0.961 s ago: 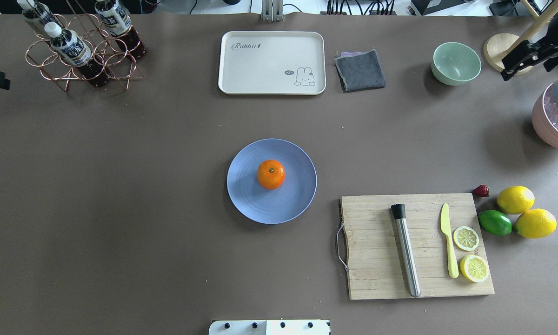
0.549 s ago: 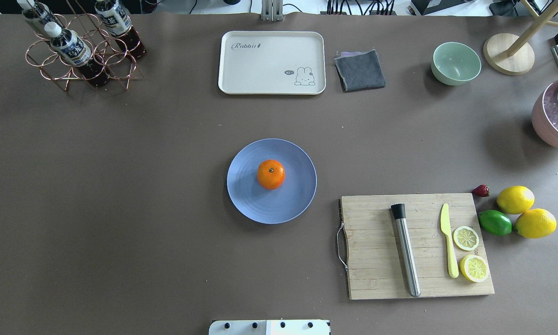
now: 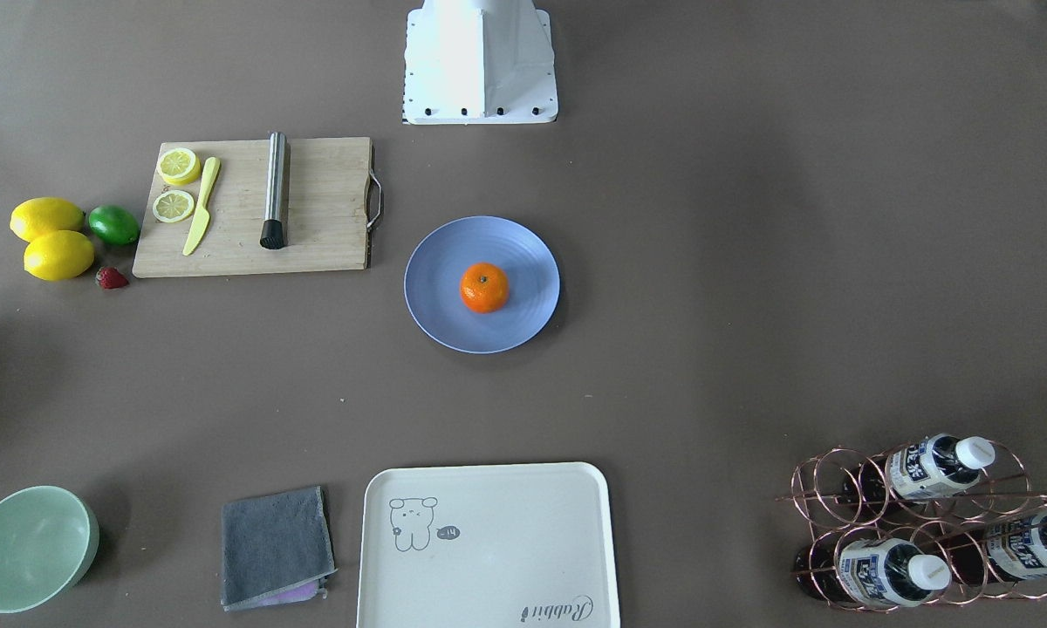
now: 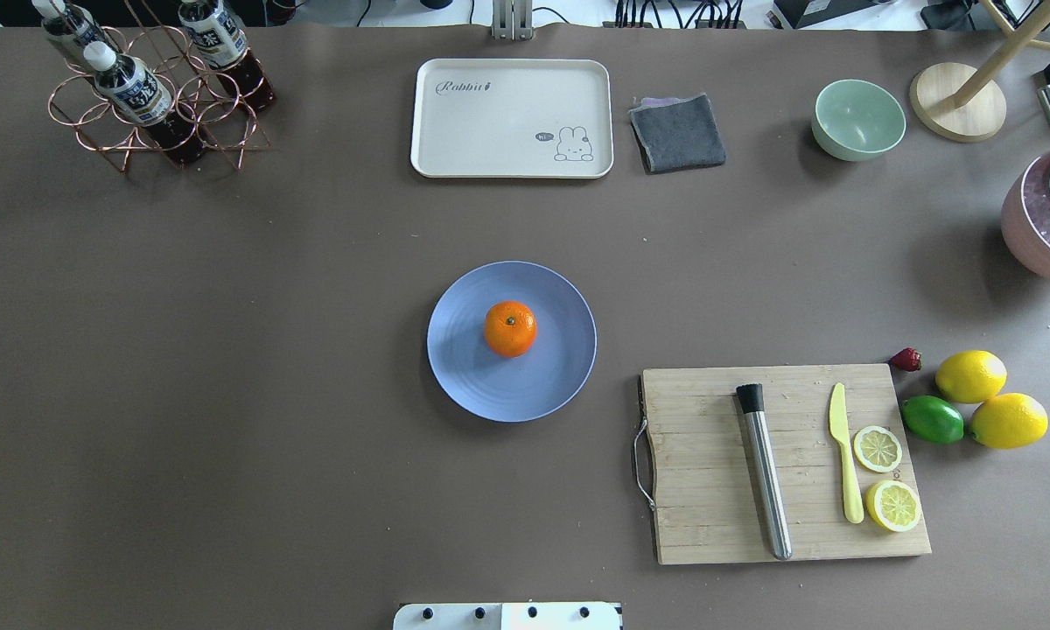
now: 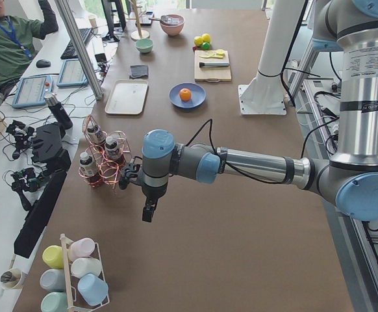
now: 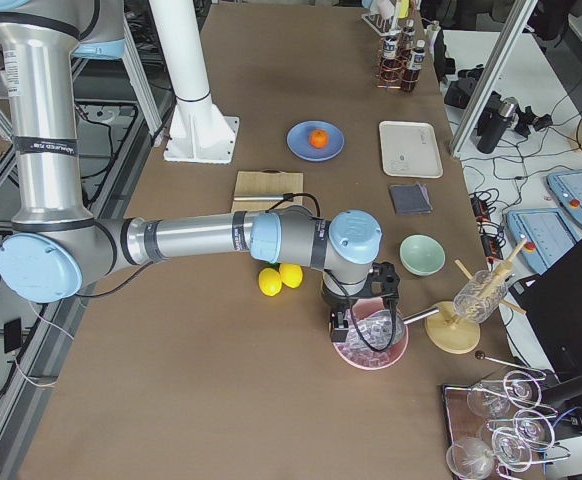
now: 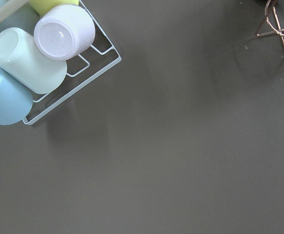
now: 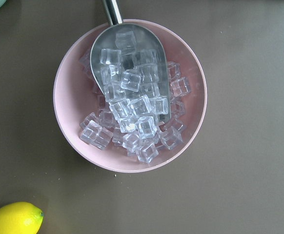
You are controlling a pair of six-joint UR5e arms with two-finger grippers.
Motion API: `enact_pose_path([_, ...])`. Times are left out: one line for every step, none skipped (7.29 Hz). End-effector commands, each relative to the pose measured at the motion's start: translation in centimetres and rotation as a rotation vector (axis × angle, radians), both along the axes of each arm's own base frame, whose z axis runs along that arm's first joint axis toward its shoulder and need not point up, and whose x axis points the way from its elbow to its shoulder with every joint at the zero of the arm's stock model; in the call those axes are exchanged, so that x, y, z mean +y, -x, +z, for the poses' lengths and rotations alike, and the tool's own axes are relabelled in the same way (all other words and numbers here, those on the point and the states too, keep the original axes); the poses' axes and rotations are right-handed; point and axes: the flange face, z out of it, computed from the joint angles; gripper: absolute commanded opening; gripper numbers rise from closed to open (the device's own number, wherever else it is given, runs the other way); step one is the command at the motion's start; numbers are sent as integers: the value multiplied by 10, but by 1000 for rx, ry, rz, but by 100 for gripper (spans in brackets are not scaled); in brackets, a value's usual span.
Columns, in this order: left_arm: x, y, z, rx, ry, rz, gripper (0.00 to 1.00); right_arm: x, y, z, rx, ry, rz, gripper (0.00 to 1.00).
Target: Pick orange to plate
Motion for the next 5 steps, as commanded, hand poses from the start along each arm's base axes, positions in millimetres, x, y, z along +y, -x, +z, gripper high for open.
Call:
enact_pose_path([2,0,5,-2,6,1,98,7,-2,6,1,16,9,100])
enact_pose_path([3,1,8,-5,12,2,98,4,-2,3,3,15,15,100])
enact_pose_path([3,1,9,-5,15,0,98,2,-3,0,2,7,13,100])
enact_pose_path([6,1,14,-2,26,0,98,1,-3,-2,2,3,14,100])
enact_pose_path([8,1,14,-2,28,-1,98,-1,-3,-4,3,-2,13,100])
